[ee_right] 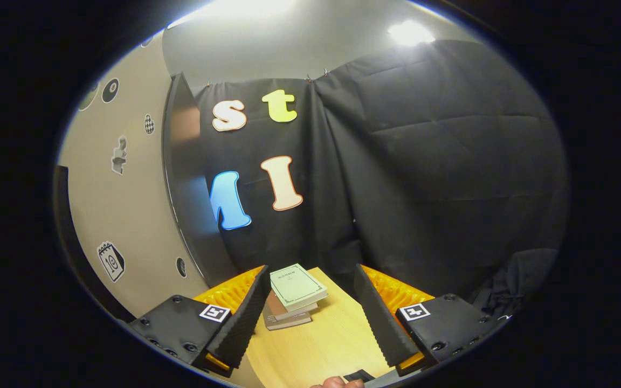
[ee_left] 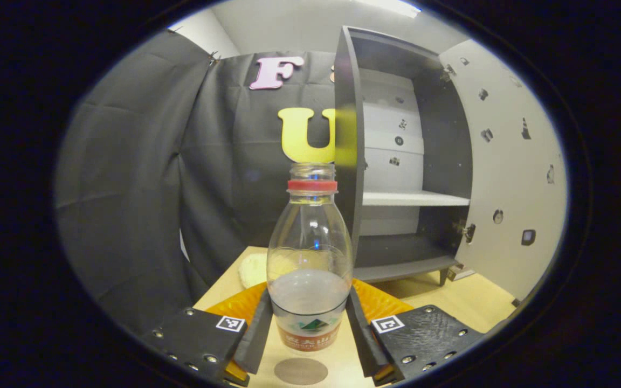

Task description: Open the cabinet door with the right hand, grasp the bottle in the cabinet with the left hand and place it on the coaster, then close the cabinet door with the right hand.

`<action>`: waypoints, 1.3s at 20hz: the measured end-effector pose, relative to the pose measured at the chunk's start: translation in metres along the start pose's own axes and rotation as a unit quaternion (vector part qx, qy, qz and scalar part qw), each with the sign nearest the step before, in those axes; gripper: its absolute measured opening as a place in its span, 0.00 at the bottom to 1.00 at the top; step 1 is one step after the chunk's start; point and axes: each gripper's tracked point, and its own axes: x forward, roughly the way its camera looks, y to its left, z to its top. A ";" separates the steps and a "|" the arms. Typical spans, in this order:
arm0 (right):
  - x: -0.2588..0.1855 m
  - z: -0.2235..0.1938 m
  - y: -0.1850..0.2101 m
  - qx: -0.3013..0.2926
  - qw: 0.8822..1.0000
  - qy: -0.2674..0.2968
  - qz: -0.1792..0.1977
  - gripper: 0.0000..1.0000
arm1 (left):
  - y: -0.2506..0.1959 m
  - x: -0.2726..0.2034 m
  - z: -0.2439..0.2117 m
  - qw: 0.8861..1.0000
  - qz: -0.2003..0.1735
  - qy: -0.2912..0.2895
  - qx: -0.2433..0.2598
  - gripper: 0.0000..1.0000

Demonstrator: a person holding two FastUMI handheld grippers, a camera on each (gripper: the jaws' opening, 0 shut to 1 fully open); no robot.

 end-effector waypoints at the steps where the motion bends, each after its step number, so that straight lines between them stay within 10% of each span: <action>1: -0.003 0.001 0.000 0.000 1.000 -0.008 -0.003 0.98 | 0.002 -0.002 -0.015 1.000 0.003 0.003 0.002 0.70; 11: -0.021 -0.026 -0.007 0.013 0.999 0.003 -0.044 0.98 | 0.009 0.009 -0.119 0.999 0.020 0.044 0.004 0.70; 26: -0.036 -0.060 0.002 -0.052 0.997 0.034 -0.055 0.98 | 0.009 -0.006 -0.116 0.999 0.014 0.037 0.009 0.77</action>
